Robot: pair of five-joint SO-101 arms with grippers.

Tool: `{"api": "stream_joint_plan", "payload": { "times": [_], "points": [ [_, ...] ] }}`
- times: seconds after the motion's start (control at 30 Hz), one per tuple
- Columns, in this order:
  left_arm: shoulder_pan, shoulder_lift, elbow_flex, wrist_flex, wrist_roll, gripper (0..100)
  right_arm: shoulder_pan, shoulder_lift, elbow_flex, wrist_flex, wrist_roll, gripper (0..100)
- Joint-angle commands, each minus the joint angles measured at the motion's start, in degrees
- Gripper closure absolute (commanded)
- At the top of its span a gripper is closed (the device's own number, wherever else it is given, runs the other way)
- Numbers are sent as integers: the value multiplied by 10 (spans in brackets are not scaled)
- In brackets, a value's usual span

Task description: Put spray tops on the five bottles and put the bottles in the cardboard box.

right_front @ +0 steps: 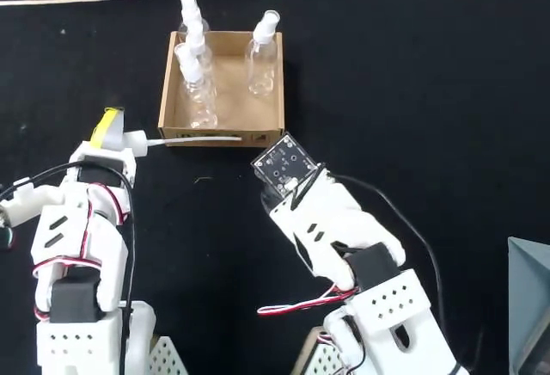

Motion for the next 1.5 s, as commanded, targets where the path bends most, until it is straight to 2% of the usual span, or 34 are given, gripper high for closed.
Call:
{"api": "stream_joint_plan", "payload": {
  "times": [0.0,0.97,1.17,1.47],
  "points": [
    [13,-8,-8,1,-1,971,-11,-17,-6,-22,4,986],
    [15,-7,7,-1,-2,971,-13,-17,0,-42,7,986],
    [58,-7,14,1,-26,971,-13,-17,27,-88,33,986],
    [58,-7,13,0,-26,971,-13,-17,36,-103,38,986]
  ]
}}
